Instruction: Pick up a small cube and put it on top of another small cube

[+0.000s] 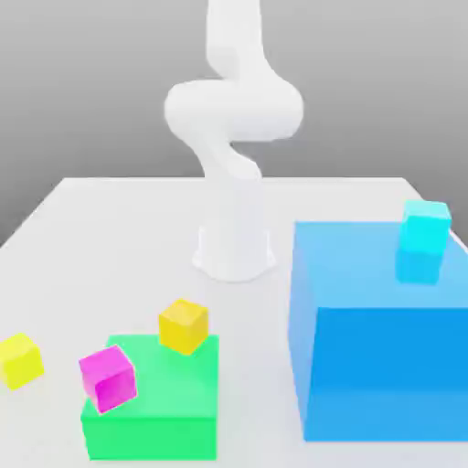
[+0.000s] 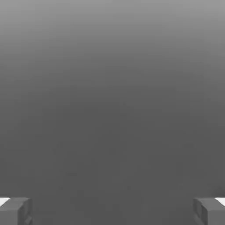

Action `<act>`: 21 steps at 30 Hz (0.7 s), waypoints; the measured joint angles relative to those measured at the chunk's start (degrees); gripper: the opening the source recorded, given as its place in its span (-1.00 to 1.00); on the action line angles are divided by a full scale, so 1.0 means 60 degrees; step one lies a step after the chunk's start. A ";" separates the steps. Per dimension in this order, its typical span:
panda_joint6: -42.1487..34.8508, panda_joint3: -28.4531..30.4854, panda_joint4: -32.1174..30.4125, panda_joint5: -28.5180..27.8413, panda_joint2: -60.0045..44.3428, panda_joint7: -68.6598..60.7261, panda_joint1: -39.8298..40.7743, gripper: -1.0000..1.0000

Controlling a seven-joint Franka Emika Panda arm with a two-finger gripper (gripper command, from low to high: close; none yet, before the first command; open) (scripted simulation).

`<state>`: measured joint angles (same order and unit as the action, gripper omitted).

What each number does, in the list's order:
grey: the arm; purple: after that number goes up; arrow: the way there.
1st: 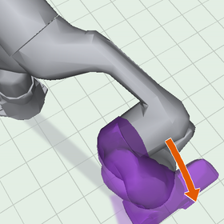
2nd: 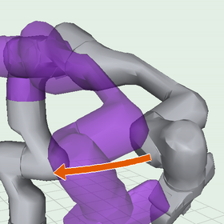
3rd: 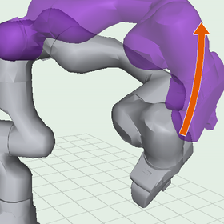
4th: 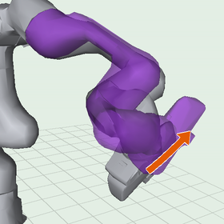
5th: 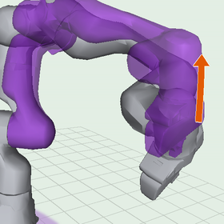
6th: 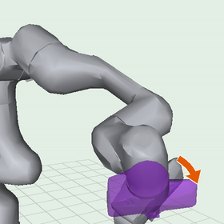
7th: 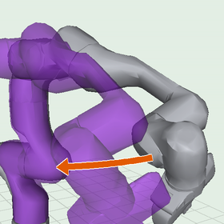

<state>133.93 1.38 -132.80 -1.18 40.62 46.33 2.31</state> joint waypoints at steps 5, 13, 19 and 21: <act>0.0732 0.0604 -0.0348 -0.0330 -0.1772 0.0115 0.0741 0.00; 0.1877 0.1844 -0.0891 -0.0370 -0.4513 -0.0048 0.1744 0.00; 0.2744 0.2688 -0.1300 0.0355 -0.6637 -0.0709 0.2748 0.00; 0.3022 0.2768 -0.1433 0.0765 -0.7363 -0.1050 0.3149 0.00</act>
<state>152.06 17.99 -141.40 3.41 -3.56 40.04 21.20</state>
